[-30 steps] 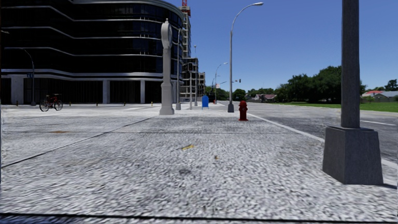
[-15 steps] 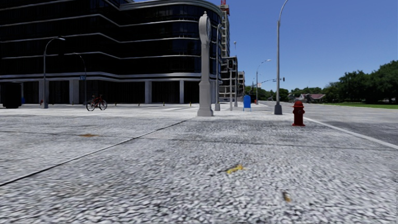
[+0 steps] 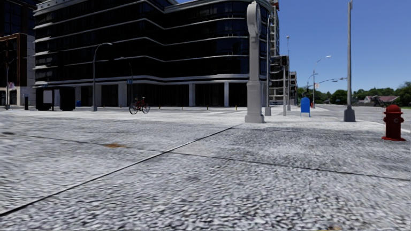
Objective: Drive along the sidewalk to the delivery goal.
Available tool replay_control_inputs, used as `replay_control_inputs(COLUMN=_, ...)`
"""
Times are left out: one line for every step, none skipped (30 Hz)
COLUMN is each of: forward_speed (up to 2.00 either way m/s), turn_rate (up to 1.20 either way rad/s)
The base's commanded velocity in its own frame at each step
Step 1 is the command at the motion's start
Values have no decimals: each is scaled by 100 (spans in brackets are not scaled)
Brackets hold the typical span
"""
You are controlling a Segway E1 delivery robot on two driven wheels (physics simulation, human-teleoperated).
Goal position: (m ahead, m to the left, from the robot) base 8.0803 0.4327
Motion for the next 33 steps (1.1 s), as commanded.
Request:
replay_control_inputs(forward_speed=200, turn_rate=91)
replay_control_inputs(forward_speed=200, turn_rate=74)
replay_control_inputs(forward_speed=200, turn_rate=66)
replay_control_inputs(forward_speed=200, turn_rate=57)
replay_control_inputs(forward_speed=200, turn_rate=57)
replay_control_inputs(forward_speed=200, turn_rate=53)
replay_control_inputs(forward_speed=200, turn_rate=52)
replay_control_inputs(forward_speed=200, turn_rate=49)
replay_control_inputs(forward_speed=200, turn_rate=47)
replay_control_inputs(forward_speed=200, turn_rate=46)
replay_control_inputs(forward_speed=200, turn_rate=46)
replay_control_inputs(forward_speed=200, turn_rate=46)
replay_control_inputs(forward_speed=200, turn_rate=46)
replay_control_inputs(forward_speed=200, turn_rate=62)
replay_control_inputs(forward_speed=200, turn_rate=84)
replay_control_inputs(forward_speed=200, turn_rate=97)
replay_control_inputs(forward_speed=200, turn_rate=97)
replay_control_inputs(forward_speed=200, turn_rate=105)
replay_control_inputs(forward_speed=200, turn_rate=109)
replay_control_inputs(forward_speed=200, turn_rate=110)
replay_control_inputs(forward_speed=200, turn_rate=109)
replay_control_inputs(forward_speed=200, turn_rate=93)
replay_control_inputs(forward_speed=200, turn_rate=93)
replay_control_inputs(forward_speed=200, turn_rate=88)
replay_control_inputs(forward_speed=200, turn_rate=79)
replay_control_inputs(forward_speed=200, turn_rate=60)
replay_control_inputs(forward_speed=200, turn_rate=54)
replay_control_inputs(forward_speed=200, turn_rate=53)
replay_control_inputs(forward_speed=200, turn_rate=51)
replay_control_inputs(forward_speed=200, turn_rate=51)
replay_control_inputs(forward_speed=200, turn_rate=29)
replay_control_inputs(forward_speed=200, turn_rate=14)
replay_control_inputs(forward_speed=200, turn_rate=8)
